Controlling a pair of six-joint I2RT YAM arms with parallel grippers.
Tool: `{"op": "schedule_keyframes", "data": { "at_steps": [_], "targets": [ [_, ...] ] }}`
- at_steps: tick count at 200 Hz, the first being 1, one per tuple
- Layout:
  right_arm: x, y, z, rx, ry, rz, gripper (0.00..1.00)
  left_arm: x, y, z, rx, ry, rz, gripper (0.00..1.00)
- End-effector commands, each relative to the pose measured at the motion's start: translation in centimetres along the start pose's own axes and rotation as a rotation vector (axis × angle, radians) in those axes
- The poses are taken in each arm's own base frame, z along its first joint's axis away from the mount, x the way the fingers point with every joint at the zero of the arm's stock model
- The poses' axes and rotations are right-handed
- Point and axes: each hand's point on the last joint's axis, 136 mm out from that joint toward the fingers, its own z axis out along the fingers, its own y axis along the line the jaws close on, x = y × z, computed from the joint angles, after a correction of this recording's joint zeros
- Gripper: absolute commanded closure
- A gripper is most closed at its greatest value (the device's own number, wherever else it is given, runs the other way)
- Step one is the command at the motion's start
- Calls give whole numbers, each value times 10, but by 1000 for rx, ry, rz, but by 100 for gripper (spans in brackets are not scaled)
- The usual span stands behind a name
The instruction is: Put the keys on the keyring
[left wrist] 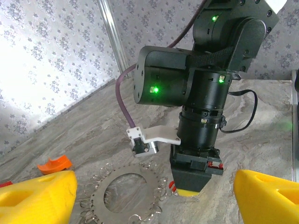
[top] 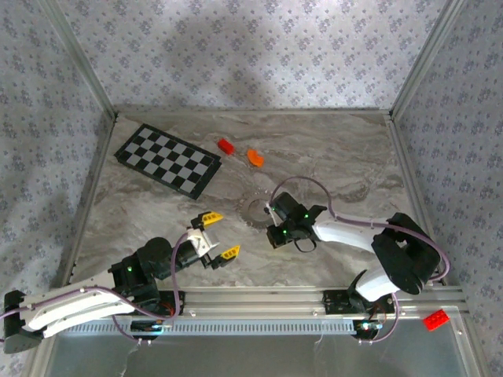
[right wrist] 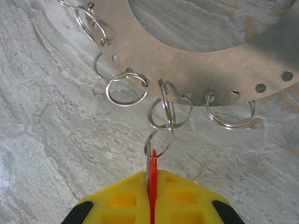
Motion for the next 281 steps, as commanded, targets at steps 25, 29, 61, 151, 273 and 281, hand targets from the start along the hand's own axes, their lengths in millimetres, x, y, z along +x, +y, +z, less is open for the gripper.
{"op": "schedule_keyframes", "data": {
  "at_steps": [25, 29, 61, 151, 273, 281],
  "targets": [
    [10, 3, 2, -16, 2, 17, 100, -17, 5, -4, -18, -62, -13, 13],
    [11, 4, 2, -18, 0, 17, 100, -16, 6, -4, -23, -60, -13, 13],
    [16, 4, 2, -27, -10, 26, 99, -12, 7, -3, -33, -40, -21, 13],
    [25, 2, 3, -39, -20, 25, 88, -6, 8, -1, -40, -25, -49, 12],
    [20, 2, -30, -20, -165, -1, 65, 4, 13, 3, -73, 7, -97, 8],
    [19, 0, -36, -12, -186, -3, 62, 5, 15, 3, -84, 9, -104, 7]
  ]
}}
